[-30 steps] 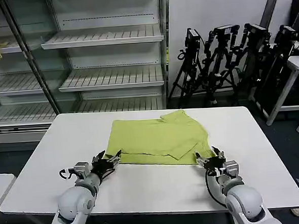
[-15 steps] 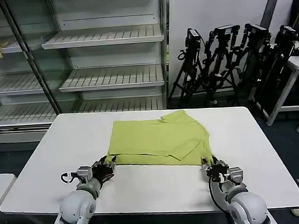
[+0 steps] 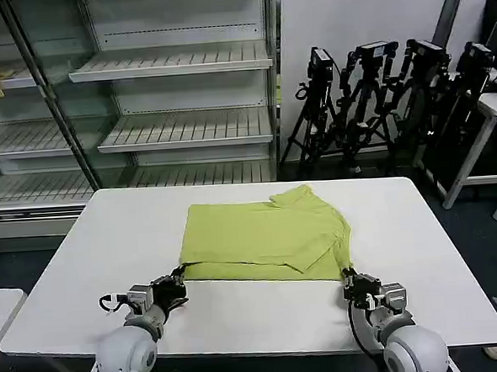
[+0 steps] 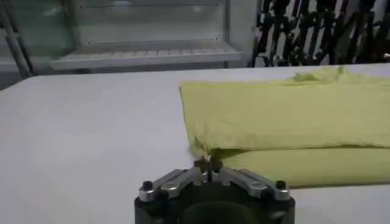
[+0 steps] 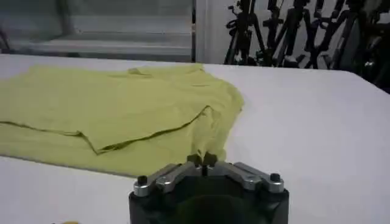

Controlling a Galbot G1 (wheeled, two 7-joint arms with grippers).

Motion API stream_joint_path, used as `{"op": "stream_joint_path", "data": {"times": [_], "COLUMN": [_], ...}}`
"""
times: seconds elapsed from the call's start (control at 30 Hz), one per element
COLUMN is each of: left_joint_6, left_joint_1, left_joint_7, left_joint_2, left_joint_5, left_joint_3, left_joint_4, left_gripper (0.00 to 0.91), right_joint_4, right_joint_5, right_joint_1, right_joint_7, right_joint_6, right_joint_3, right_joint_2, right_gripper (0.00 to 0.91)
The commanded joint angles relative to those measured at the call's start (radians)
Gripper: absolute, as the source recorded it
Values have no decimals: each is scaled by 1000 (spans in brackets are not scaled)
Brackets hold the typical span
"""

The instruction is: Fold and organize the clothes.

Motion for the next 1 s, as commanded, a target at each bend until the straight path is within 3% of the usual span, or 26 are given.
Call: {"op": "stream_joint_path", "data": {"times": [0.03, 0.2, 0.47, 0.5, 0.6, 0.87, 1.0], "left_joint_6": [2, 0, 0, 0, 1, 1, 1], "left_joint_1": [219, 369, 417, 423, 457, 499, 431], "left_joint_7": [23, 38, 32, 32, 34, 45, 41], "left_joint_2": [7, 26, -5, -2, 4, -1, 5], "left_joint_5": [56, 59, 86, 94, 142, 248, 271], "left_joint_3": [-74, -157, -160, -162, -159, -162, -150], "left_joint_4": [-178, -297, -338, -343, -364, -489, -516], "left_gripper": [0, 0, 30, 907, 907, 907, 907], "right_joint_4": [154, 238, 310, 315, 319, 439, 486], "right_joint_5": [-40, -138, -196, -198, -206, -200, -173], "right_joint_1": [-151, -303, -464, -479, -500, -537, -478], "right_joint_7": [-4, -15, -7, -1, 25, 28, 16], "right_joint_6": [12, 67, 101, 106, 126, 143, 130], "right_joint_3": [16, 37, 68, 69, 62, 118, 173], "right_joint_2": [4, 10, 22, 23, 24, 15, -12], "right_gripper": [0, 0, 30, 907, 907, 907, 907]}}
